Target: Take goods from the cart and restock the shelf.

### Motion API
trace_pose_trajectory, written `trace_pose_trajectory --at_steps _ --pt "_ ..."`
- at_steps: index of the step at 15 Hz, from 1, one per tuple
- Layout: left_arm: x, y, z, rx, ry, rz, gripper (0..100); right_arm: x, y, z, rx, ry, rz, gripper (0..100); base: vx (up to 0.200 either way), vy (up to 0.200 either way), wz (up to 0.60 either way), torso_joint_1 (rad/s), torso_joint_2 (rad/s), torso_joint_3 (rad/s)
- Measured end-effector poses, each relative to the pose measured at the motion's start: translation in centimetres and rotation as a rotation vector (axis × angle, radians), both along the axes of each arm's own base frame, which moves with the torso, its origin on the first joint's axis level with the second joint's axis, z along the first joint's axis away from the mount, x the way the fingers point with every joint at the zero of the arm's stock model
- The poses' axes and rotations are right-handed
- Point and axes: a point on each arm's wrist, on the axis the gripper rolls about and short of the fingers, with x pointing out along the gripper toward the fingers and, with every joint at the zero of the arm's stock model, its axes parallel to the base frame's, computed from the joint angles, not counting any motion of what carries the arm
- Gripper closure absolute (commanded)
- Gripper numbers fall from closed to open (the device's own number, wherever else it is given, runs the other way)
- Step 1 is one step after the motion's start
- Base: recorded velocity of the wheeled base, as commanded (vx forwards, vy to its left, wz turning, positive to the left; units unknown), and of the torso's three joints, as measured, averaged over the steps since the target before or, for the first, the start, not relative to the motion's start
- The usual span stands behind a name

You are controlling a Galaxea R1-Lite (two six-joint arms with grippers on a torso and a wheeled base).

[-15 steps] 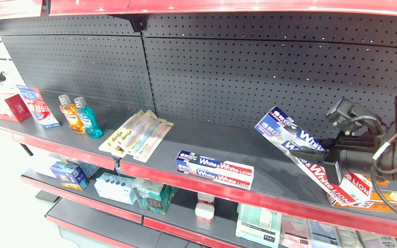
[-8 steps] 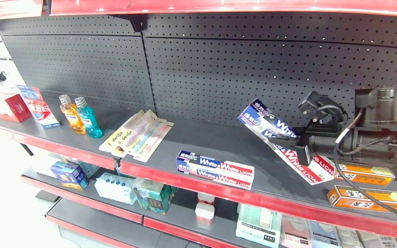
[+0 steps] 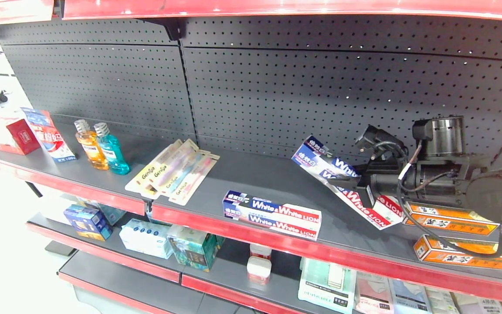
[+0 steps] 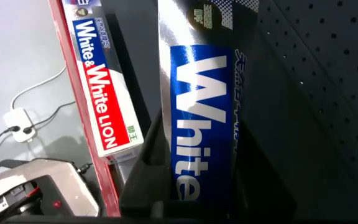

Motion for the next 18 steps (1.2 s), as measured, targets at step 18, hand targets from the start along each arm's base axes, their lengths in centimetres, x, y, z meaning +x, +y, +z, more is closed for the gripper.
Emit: trace_pose_trajectory --at_steps 18 --pt "0.0 0.0 0.0 0.0 0.001 0.0 0 5.0 2.1 -1.4 0.029 -0.011 0.099 100 0.0 0.0 0.0 0.0 0.0 0.0"
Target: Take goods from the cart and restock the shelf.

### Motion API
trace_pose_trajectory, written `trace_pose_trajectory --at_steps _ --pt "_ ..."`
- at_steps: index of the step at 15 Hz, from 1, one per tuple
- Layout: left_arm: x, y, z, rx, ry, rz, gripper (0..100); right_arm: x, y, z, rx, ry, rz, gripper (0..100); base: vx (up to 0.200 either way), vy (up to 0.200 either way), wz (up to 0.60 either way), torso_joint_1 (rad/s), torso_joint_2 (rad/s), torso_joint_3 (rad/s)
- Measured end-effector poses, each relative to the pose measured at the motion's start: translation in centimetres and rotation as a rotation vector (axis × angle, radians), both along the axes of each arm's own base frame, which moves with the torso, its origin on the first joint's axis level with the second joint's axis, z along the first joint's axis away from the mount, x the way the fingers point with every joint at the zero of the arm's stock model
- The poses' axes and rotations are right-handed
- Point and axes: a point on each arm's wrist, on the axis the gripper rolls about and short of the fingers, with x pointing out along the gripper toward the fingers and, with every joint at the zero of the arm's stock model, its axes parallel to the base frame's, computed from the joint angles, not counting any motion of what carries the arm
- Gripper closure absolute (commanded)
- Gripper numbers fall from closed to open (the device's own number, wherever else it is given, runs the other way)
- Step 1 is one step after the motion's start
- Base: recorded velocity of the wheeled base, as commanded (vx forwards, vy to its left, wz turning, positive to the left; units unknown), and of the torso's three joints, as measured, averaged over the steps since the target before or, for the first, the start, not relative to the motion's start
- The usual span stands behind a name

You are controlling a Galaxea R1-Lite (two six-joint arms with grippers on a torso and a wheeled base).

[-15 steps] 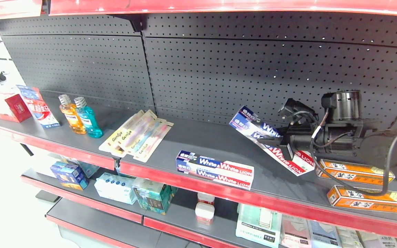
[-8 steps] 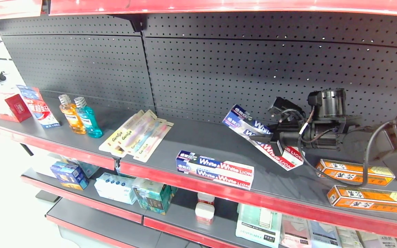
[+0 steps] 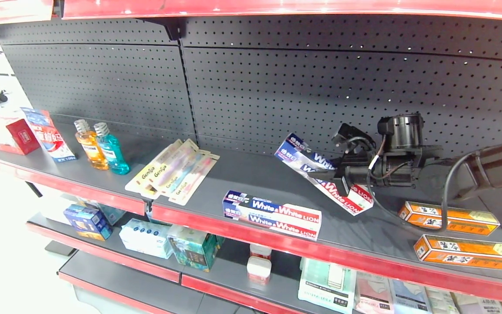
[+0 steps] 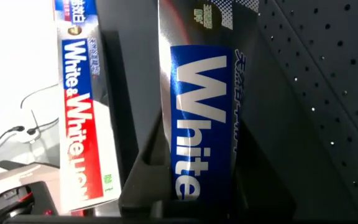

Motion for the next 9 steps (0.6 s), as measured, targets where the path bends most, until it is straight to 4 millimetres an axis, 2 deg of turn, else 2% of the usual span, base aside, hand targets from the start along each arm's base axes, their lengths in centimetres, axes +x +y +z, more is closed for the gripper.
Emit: trace_pose_trajectory --at_steps 3,9 --pt "0.0 0.0 0.0 0.0 0.0 0.0 0 0.7 0.2 0.1 0.026 0.013 -0.008 100 0.0 0.0 0.0 0.0 0.0 0.0" --pt "0.0 0.0 0.0 0.0 0.0 0.0 0 2.1 -0.8 0.1 0.052 0.036 -0.071 100 0.0 0.0 0.0 0.0 0.0 0.0"
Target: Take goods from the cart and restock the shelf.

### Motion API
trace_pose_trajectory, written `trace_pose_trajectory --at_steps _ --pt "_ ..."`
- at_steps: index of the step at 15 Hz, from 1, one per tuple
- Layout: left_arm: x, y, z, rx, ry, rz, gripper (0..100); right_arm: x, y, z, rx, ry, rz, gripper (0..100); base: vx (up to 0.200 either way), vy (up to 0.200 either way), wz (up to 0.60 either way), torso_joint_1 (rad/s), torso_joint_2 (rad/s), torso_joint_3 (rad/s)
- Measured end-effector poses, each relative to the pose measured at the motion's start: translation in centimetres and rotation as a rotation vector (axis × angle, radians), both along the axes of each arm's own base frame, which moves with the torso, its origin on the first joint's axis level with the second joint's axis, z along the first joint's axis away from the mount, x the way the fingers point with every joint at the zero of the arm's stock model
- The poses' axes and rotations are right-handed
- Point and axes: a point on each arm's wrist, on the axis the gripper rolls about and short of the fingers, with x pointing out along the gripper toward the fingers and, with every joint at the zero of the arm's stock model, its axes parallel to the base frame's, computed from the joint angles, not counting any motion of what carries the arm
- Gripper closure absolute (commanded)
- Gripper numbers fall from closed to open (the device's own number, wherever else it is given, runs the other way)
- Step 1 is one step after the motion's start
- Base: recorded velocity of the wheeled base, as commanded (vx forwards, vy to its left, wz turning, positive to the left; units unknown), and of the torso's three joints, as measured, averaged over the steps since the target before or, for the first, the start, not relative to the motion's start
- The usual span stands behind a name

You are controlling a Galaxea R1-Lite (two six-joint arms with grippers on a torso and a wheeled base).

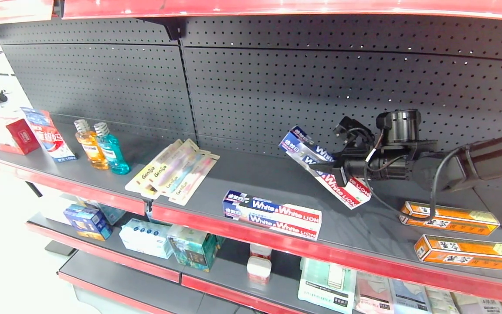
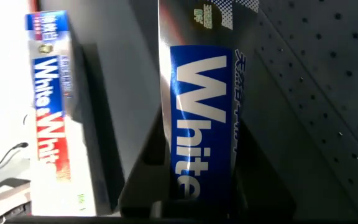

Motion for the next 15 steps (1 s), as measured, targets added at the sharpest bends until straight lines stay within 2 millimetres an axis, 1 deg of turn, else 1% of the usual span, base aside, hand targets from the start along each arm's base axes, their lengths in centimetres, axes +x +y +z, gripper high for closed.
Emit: trace_pose_trajectory --at_steps 4,5,10,13,15 --pt "0.0 0.0 0.0 0.0 0.0 0.001 0 0.6 -0.3 -0.5 -0.003 0.049 -0.046 100 0.0 0.0 0.0 0.0 0.0 0.0" --pt "0.0 0.0 0.0 0.0 0.0 0.001 0 0.8 -0.4 -0.5 -0.002 0.047 -0.05 100 0.0 0.0 0.0 0.0 0.0 0.0" --pt "0.0 0.0 0.0 -0.001 0.0 0.0 0 1.3 -0.5 -1.4 -0.035 0.132 -0.05 100 0.0 0.0 0.0 0.0 0.0 0.0" --pt "0.0 0.0 0.0 0.0 0.0 0.0 0 1.9 -0.1 -2.2 -0.078 0.118 -0.034 100 0.0 0.0 0.0 0.0 0.0 0.0" --pt "0.0 0.0 0.0 -0.001 0.0 0.001 0 2.2 0.3 -2.2 -0.096 0.094 -0.02 100 0.0 0.0 0.0 0.0 0.0 0.0"
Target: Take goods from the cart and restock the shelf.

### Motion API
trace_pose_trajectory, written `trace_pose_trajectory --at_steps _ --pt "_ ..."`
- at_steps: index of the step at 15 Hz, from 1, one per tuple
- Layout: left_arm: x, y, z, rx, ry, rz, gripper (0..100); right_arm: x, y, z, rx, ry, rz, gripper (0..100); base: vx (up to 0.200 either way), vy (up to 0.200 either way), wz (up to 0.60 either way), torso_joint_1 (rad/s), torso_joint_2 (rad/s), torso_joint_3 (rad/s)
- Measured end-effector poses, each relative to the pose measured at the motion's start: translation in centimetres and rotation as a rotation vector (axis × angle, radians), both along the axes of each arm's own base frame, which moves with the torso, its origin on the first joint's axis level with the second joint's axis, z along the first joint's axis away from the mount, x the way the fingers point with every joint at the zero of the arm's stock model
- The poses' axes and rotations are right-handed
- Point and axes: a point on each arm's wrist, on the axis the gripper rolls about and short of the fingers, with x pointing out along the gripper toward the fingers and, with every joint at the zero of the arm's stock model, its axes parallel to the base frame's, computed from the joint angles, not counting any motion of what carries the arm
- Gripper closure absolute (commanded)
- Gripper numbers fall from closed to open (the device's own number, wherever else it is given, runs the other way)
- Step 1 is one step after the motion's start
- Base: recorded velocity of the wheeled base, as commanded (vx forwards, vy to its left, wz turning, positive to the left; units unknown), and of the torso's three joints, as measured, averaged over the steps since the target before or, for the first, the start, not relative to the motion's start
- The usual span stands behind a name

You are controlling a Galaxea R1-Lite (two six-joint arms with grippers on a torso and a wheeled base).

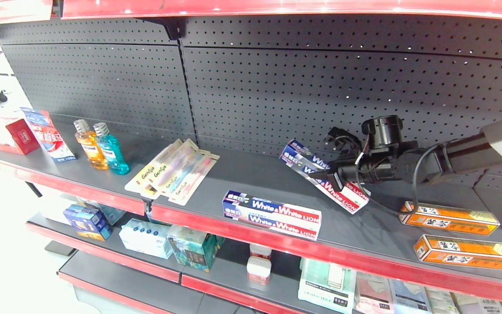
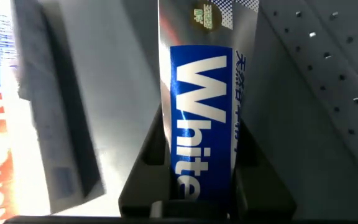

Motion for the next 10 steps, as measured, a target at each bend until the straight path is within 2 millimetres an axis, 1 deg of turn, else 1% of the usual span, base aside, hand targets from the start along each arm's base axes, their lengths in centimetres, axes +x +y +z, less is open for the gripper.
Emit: trace_pose_trajectory --at_steps 7,10 --pt "0.0 0.0 0.0 0.0 0.0 0.0 0 0.39 0.74 0.1 -0.08 -0.095 0.069 100 0.0 0.0 0.0 0.0 0.0 0.0" --pt "0.0 0.0 0.0 0.0 0.0 0.0 0 0.56 0.8 0.19 -0.134 -0.135 0.063 100 0.0 0.0 0.0 0.0 0.0 0.0"
